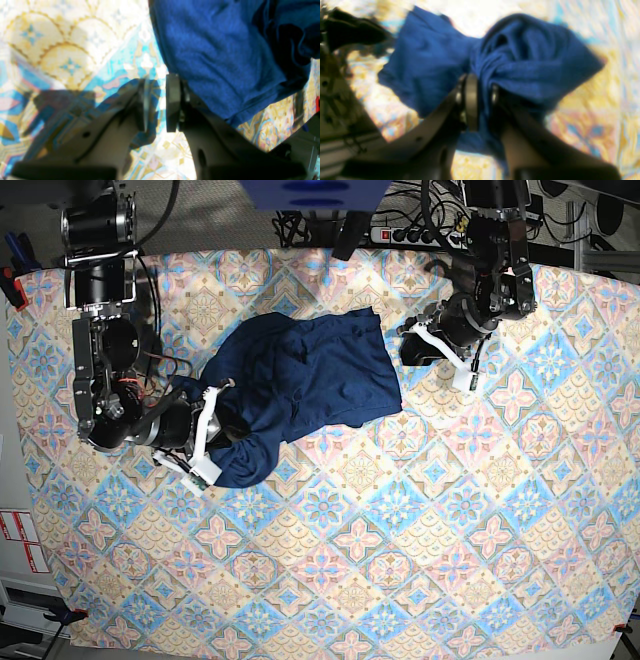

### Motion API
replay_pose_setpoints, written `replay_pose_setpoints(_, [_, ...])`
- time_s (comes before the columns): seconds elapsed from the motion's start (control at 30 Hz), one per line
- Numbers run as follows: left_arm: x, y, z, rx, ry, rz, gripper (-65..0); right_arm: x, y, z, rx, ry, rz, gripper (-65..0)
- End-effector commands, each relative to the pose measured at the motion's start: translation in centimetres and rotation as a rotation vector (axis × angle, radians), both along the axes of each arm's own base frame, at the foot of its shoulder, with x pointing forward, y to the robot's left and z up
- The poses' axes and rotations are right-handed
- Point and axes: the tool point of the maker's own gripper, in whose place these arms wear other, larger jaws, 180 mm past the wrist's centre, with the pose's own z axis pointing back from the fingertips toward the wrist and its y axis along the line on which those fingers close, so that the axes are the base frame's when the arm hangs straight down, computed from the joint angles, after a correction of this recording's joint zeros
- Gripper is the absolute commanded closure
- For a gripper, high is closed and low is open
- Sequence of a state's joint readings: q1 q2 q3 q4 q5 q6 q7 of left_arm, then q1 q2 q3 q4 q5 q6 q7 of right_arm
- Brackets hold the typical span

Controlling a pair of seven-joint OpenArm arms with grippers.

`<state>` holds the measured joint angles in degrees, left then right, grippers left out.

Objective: Fold the T-shirt properly
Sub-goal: 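Lift the shirt's end with the right gripper and fold it over the bundle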

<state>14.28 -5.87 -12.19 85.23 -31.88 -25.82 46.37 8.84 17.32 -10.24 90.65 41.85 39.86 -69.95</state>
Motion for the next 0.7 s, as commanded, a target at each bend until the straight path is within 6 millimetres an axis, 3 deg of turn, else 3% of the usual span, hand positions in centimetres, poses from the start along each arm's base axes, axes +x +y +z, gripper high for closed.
replay_pose_setpoints(0.0, [0.8, 0.2, 1.0, -0.006, -0.043, 0.004, -11.4, 0.7, 0.4, 1.6, 0.017, -0.054, 0.017, -2.8])
replay_pose_setpoints(0.33, [0.9, 0.5, 1.1, -0.002, -0.045, 0.008, -11.3, -3.0, 7.9, 3.3, 0.041, -0.115, 0.261, -2.9])
replay_pose_setpoints(0.67, [0.9, 0.4, 1.1, -0.003, -0.045, 0.008, -11.0, -5.2, 12.6, 3.3, 0.084, -0.109, 0.371, -2.9])
